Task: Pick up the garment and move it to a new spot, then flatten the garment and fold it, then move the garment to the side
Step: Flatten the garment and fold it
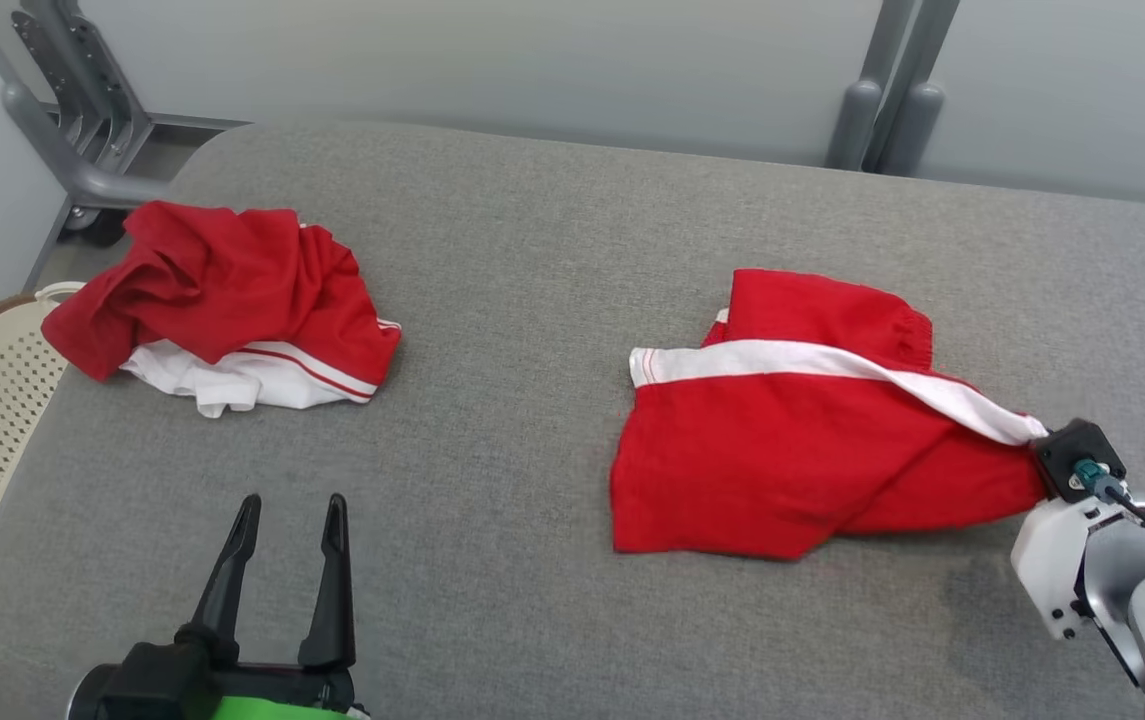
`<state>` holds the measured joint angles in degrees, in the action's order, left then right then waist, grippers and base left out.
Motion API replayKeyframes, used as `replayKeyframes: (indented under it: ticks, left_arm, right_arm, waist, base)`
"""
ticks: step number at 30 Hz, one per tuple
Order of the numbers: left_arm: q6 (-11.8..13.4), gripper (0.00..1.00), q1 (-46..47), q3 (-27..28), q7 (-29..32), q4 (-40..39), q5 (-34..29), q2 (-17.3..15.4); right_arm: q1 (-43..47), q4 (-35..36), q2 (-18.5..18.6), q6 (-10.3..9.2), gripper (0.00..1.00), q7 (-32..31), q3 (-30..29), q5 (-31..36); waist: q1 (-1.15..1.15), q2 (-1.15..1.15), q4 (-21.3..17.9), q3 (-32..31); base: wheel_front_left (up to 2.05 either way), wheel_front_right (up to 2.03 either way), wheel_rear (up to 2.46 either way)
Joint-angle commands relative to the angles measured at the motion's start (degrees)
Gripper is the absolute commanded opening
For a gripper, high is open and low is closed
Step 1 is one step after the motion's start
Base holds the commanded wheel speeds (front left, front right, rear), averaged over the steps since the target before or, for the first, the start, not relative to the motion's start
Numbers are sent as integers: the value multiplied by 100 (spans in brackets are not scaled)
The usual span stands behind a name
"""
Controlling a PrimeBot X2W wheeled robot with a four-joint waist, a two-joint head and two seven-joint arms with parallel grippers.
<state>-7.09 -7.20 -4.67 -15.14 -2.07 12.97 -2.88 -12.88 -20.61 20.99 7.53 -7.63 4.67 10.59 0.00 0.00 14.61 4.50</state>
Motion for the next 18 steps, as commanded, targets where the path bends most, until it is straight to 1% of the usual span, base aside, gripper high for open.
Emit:
replayKeyframes:
  ticks: [1,4,5,6,9,13,15,17,18]
  left_arm:
    - [-6,100,-29,-2,-3,6,-56,-3]
    - [-14,100,8,-9,-3,17,-101,-3]
    - [-15,100,14,-9,-3,24,-116,-3]
    - [-17,100,19,-5,-3,27,-146,-3]
    - [-24,100,15,20,-3,66,-319,-4]
    - [-36,100,6,17,-3,82,-544,-46]
    - [-30,100,-32,41,-3,108,-594,-63]
    - [-33,100,-67,123,-3,150,-510,-57]
    - [-35,100,-84,170,-2,187,-416,-49]
  right_arm:
    - [124,53,75,-9,0,-94,36,-64]
    - [276,120,194,-9,0,-279,41,-230]
    - [315,107,211,-9,85,-320,26,-297]
    - [319,97,206,-9,100,-319,-29,-362]
    - [389,68,147,-9,100,-333,-112,-493]
    - [497,175,-31,-8,100,-229,-314,-696]
    - [571,286,-195,-8,100,-66,-484,-866]
    - [672,409,-409,-9,100,115,-718,-998]
    - [751,476,-614,-8,100,205,-823,-1182]
  waist:
    - [0,0,-76,-43]
    - [0,0,-116,-53]
    - [0,0,-126,-58]
    - [0,0,-135,-65]
    - [0,0,-145,-98]
    - [0,0,-159,-161]
    - [0,0,-169,-193]
    - [0,0,-177,-230]
    - [0,0,-185,-256]
  base:
    - [0,0,0]
    - [0,0,0]
    - [0,0,0]
    - [0,0,0]
    - [0,0,0]
    - [0,0,0]
    - [0,0,0]
    - [0,0,0]
    - [0,0,0]
